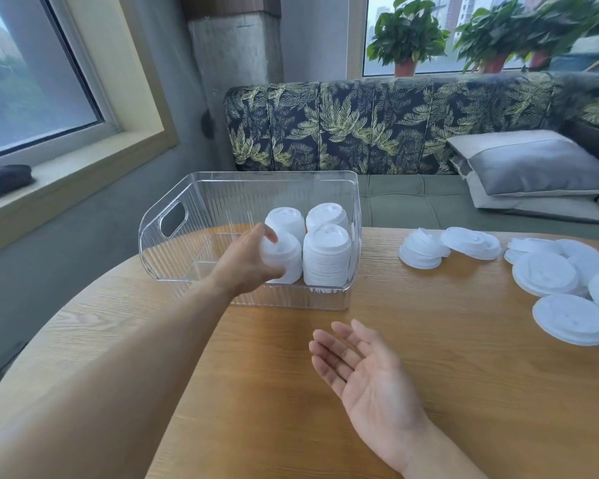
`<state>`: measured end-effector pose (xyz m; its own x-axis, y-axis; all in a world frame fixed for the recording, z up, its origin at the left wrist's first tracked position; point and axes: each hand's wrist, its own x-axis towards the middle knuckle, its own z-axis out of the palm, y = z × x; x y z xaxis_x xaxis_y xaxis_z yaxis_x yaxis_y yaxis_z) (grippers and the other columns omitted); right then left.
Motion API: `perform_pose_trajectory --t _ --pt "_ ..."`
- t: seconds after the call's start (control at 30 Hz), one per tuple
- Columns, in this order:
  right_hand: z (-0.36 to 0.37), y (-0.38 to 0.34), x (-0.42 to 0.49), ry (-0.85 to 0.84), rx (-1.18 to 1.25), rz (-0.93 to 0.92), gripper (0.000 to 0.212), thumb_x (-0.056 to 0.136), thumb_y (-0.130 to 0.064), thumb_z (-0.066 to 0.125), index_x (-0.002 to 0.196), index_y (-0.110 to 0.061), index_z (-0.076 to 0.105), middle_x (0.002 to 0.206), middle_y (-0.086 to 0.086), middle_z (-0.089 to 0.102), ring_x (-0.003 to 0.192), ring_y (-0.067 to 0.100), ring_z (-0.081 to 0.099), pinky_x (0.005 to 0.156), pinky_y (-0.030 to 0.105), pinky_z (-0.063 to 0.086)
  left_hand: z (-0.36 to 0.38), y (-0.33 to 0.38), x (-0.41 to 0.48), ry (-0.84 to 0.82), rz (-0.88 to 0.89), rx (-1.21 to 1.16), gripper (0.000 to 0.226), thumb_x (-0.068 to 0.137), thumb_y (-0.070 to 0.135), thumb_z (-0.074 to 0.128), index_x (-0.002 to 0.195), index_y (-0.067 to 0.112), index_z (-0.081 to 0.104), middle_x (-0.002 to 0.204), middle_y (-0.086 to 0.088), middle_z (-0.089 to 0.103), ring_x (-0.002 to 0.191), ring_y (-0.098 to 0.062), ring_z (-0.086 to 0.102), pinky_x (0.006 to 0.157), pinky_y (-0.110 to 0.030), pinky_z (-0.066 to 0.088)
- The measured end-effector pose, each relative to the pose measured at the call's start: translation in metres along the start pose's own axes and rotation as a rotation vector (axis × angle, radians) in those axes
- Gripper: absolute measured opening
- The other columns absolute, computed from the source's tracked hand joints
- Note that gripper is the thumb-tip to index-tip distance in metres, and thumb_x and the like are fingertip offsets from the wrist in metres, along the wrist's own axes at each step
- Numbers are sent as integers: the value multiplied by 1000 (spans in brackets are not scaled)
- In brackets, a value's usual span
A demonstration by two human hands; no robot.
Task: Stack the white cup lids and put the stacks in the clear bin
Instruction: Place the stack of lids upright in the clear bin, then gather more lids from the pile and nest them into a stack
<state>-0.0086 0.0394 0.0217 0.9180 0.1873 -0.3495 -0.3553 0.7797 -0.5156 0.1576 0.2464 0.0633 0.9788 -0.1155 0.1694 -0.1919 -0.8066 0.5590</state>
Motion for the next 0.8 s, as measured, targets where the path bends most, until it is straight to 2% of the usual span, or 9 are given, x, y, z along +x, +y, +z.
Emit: perform_pose_trajectory --t 0.13,0.23,0.3,0.33,0.4,0.5,0.57,0.67,0.8 --pt "1 0 -1 14 12 -1 46 93 -31 63 128 -2 60 109 25 74 96 33 75 95 44 55 -1 -1 1 -43 -27 17 51 76 22 83 116 29 53 112 -3 62 84 -15 55 63 -26 40" --pt "0 1 -1 16 24 -4 48 92 -34 63 129 -4 59 109 25 74 95 33 75 91 43 56 -4 -1 -2 -35 -30 35 41 85 26 77 121 29 58 127 -5 62 104 -22 59 80 -32 42" --pt "0 1 -1 18 29 -5 49 91 -35 63 128 -3 59 109 25 74 96 33 75 91 43 56 -5 4 -7 83 -27 15 31 94 27 68 124 23 62 137 -3 59 113 -19 57 88 -32 40" --pt "-1 0 -2 22 31 -5 49 91 -35 64 128 -3 60 110 26 74 96 34 75 91 43 56 -5 9 -10 176 -25 -12 26 97 26 63 122 20 64 134 -2 60 110 -17 57 87 -32 40" --pt "-2 -1 -3 34 27 -13 49 92 -36 64 127 -2 61 110 26 74 97 34 75 91 43 56 -5 24 -18 386 -1 -95 17 101 27 56 109 16 66 116 1 64 102 -16 59 85 -34 45" --pt "-5 -8 -8 77 5 -53 48 89 -33 67 123 0 63 106 24 74 96 33 74 90 43 57 2 54 -41 562 55 -210 32 103 36 47 83 15 58 81 4 58 76 -15 53 70 -40 46" --pt "-9 -16 -11 121 -20 -100 43 88 -32 68 118 -1 66 99 21 75 91 31 74 87 41 57 16 75 -62 543 94 -283 45 103 44 41 71 13 46 63 2 49 61 -15 41 58 -42 38" --pt "-22 -34 -17 212 -79 -199 28 97 -28 64 111 -5 68 90 14 75 82 26 73 81 38 56 47 101 -96 350 154 -373 52 103 51 40 63 19 33 51 6 35 50 -11 30 49 -34 25" --pt "-51 -65 -29 371 -247 -387 13 98 -18 64 97 -7 70 74 5 70 66 18 66 70 32 52 96 127 -129 127 144 -186 48 108 51 38 64 30 35 58 8 44 57 -18 34 51 -33 25"
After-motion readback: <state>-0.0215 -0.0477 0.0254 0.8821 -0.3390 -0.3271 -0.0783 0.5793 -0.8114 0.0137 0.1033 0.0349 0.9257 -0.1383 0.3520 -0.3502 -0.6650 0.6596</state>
